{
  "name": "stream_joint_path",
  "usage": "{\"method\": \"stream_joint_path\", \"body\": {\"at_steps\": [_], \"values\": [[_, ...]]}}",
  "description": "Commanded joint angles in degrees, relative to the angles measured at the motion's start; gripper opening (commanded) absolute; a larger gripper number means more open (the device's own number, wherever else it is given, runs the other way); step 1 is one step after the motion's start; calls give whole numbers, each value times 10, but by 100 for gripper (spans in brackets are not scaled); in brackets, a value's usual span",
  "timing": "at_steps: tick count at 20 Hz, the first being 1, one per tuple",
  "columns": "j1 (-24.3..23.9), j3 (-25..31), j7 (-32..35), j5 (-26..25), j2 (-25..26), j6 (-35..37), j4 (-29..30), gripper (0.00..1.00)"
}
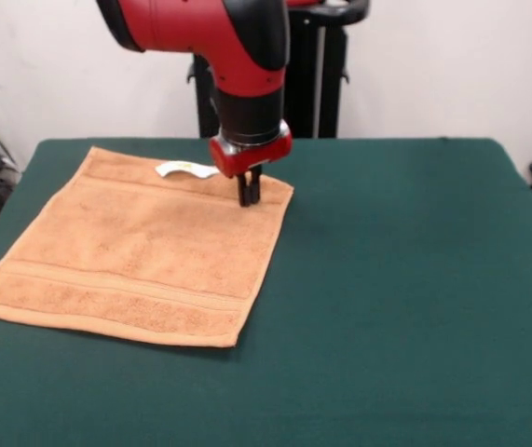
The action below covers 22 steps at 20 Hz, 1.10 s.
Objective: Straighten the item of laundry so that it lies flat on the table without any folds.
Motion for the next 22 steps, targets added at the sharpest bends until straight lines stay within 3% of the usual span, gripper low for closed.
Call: {"method": "stream_joint_path", "body": {"at_steps": [1, 4, 10, 14, 22], "values": [[62, -45, 151, 6, 80, -52, -36, 0], [92, -109, 173, 0, 124, -184, -72, 0], [133, -191, 167, 39, 164, -305, -96, 0], [123, -193, 156, 51, 166, -333, -93, 0], [111, -193, 130, 70, 185, -323, -112, 0]]}}
